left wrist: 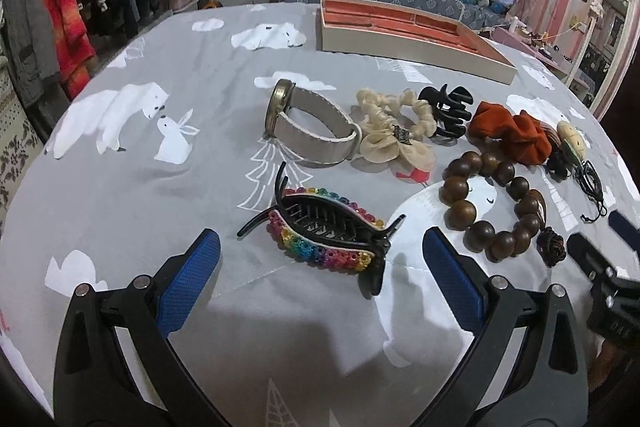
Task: Organize jewelry
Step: 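Grasp the rainbow-beaded claw clip with left tool while right tool grasps the tasseled pendant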
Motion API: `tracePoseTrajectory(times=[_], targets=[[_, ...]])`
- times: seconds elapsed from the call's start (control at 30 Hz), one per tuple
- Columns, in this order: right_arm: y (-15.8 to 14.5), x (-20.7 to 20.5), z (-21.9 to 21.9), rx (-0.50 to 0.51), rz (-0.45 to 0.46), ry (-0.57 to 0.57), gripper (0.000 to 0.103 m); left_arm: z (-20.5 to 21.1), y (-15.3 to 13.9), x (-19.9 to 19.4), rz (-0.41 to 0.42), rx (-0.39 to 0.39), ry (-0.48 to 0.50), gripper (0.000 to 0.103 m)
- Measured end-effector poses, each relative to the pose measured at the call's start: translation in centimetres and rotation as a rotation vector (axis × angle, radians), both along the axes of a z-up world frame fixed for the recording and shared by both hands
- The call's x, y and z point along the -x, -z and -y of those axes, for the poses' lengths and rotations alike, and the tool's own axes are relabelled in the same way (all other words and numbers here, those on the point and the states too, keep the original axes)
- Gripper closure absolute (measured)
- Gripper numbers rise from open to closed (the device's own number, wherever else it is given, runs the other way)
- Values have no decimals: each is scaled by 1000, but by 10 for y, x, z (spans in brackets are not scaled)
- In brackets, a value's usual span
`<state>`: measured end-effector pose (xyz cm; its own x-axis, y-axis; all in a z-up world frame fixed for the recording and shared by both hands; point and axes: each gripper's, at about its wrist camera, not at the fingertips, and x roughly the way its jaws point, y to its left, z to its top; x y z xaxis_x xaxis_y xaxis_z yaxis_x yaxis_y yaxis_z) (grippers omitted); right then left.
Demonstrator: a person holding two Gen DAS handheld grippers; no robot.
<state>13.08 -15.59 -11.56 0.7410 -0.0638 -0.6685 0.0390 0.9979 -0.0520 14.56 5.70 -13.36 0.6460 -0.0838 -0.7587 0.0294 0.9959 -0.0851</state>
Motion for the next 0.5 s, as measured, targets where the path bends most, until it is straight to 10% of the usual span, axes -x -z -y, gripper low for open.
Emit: tracePoseTrajectory(times=[0.5], targets=[[19, -18, -21, 50, -87, -44, 41, -2, 12, -22, -99, -19, 33, 5]])
